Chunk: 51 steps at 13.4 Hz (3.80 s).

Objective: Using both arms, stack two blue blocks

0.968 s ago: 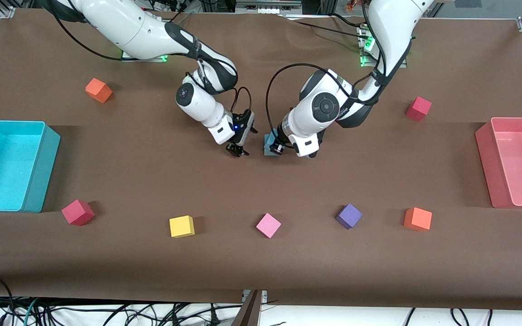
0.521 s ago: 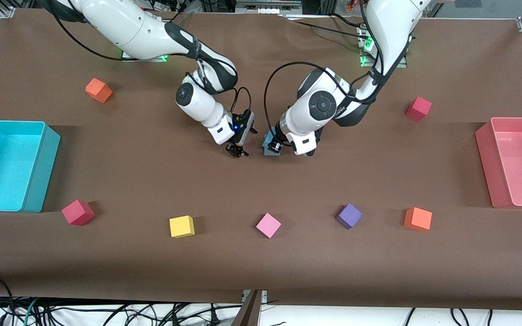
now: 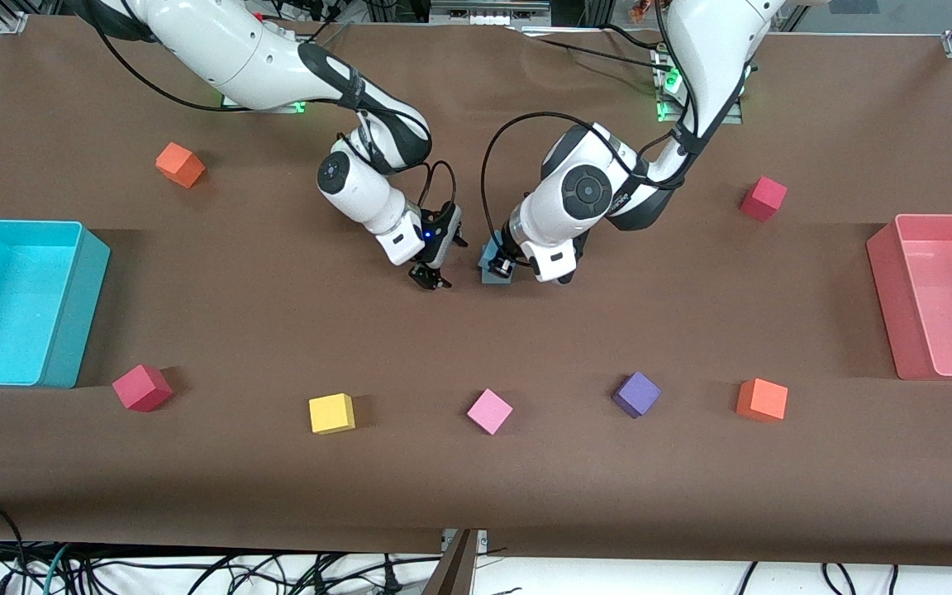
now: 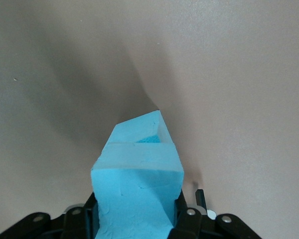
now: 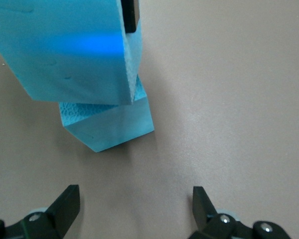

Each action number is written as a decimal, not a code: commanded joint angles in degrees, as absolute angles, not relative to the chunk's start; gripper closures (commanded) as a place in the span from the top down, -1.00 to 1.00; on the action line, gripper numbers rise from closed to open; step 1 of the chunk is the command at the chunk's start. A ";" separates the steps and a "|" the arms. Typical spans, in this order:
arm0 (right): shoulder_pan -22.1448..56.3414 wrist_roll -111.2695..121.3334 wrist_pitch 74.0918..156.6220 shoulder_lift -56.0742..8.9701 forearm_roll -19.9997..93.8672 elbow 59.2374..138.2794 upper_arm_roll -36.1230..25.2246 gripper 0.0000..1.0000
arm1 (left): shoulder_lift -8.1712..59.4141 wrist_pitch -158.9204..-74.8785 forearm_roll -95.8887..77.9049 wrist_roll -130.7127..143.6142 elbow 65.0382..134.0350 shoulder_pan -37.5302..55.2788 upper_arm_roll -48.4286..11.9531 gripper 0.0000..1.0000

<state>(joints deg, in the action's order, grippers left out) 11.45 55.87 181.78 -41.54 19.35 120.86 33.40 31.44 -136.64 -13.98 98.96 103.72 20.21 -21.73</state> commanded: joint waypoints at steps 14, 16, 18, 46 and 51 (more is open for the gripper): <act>10.63 57.66 184.22 -42.01 20.39 122.08 34.54 1.00 | 26.29 -134.92 -12.39 101.78 103.54 19.52 -20.48 1.00; 10.63 57.66 184.22 -42.01 20.39 122.08 34.54 1.00 | 23.48 -130.37 -8.56 100.99 102.83 17.33 -20.21 1.00; 10.63 57.66 184.22 -42.01 20.39 121.99 34.54 1.00 | 22.24 -125.01 -1.26 98.63 101.52 15.56 -20.57 1.00; 10.72 57.22 140.67 -26.38 20.21 112.87 14.10 1.00 | -3.16 -96.07 1.14 -5.63 100.11 0.53 -3.17 1.00; 10.64 57.39 120.80 -26.98 17.60 97.68 0.28 1.00 | -0.44 -89.91 1.41 -5.45 93.44 0.53 -3.16 1.00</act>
